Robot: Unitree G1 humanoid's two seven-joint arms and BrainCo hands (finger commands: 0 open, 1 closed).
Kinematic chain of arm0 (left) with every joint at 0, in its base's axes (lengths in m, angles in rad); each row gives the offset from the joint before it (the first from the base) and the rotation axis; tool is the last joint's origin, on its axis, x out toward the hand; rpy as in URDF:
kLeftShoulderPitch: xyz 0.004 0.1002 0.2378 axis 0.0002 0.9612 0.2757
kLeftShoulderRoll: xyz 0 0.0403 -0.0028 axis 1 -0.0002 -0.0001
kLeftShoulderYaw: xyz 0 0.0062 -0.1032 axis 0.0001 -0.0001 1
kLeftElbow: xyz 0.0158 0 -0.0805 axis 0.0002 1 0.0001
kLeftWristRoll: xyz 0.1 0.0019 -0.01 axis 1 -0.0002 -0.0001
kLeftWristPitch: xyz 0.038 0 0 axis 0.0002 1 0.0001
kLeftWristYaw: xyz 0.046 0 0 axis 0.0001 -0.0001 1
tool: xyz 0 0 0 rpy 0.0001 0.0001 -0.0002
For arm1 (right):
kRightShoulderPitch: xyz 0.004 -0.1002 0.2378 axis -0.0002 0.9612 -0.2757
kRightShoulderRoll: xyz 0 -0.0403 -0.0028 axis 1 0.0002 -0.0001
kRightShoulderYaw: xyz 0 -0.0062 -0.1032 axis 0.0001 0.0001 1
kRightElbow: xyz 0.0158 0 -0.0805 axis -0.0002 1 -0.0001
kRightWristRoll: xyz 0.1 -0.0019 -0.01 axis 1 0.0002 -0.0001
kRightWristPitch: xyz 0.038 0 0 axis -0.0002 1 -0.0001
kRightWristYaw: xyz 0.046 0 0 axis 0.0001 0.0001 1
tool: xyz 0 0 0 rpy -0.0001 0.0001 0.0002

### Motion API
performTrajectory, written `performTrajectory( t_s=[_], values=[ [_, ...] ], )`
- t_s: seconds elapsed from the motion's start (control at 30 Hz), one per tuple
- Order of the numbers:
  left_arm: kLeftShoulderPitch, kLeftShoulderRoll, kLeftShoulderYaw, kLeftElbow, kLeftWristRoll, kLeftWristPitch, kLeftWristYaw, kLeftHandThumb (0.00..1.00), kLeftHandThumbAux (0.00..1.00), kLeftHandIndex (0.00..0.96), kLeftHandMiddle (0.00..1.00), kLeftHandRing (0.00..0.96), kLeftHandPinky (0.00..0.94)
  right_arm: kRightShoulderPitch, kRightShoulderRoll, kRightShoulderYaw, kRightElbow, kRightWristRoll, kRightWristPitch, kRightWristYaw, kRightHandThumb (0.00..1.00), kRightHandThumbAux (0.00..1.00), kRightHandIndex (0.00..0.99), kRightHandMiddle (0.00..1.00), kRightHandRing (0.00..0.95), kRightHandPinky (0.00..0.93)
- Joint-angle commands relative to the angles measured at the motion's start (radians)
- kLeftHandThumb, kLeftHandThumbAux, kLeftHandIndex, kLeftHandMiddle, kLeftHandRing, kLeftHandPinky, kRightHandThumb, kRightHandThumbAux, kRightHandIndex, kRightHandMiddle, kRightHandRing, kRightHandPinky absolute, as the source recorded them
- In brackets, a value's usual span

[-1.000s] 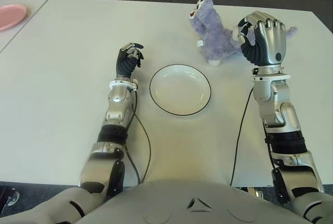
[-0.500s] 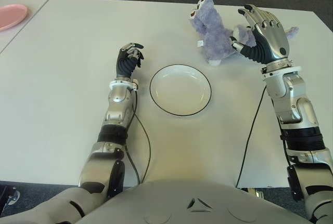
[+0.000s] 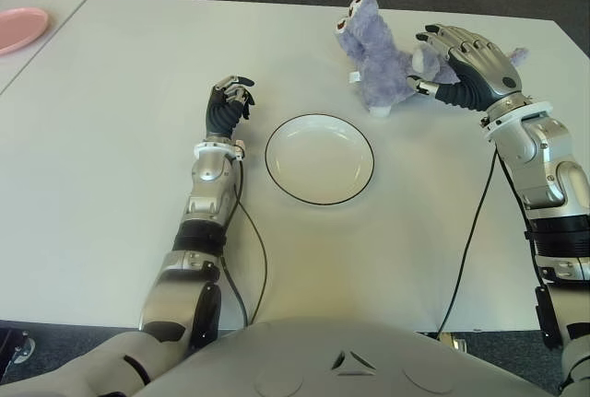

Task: Put the doll into the plate.

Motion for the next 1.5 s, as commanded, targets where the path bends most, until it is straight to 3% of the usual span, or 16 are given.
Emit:
performTrajectory(
  t_s=[0.03, 0.87, 1.5],
  values=[
    [0.108, -0.038, 0.006, 0.107, -0.024, -0.004, 0.002, 0.715, 0.700, 0.444, 0.734, 0.755, 0.722, -0.044, -0.012, 0.028, 0.076, 0.003, -0.039, 0.008, 0.405, 0.176, 0.000, 0.000, 0.000, 0.000],
    [0.107, -0.026, 0.007, 0.109, -0.012, -0.016, 0.003, 0.713, 0.701, 0.443, 0.734, 0.757, 0.718, -0.246, -0.012, 0.142, 0.429, -0.041, -0.137, -0.055, 0.447, 0.181, 0.000, 0.000, 0.000, 0.000],
    [0.109, -0.013, 0.013, 0.113, -0.010, -0.032, 0.006, 0.712, 0.702, 0.442, 0.730, 0.757, 0.734, -0.375, -0.004, 0.228, 0.651, -0.071, -0.161, -0.130, 0.456, 0.176, 0.000, 0.000, 0.000, 0.000]
  ],
)
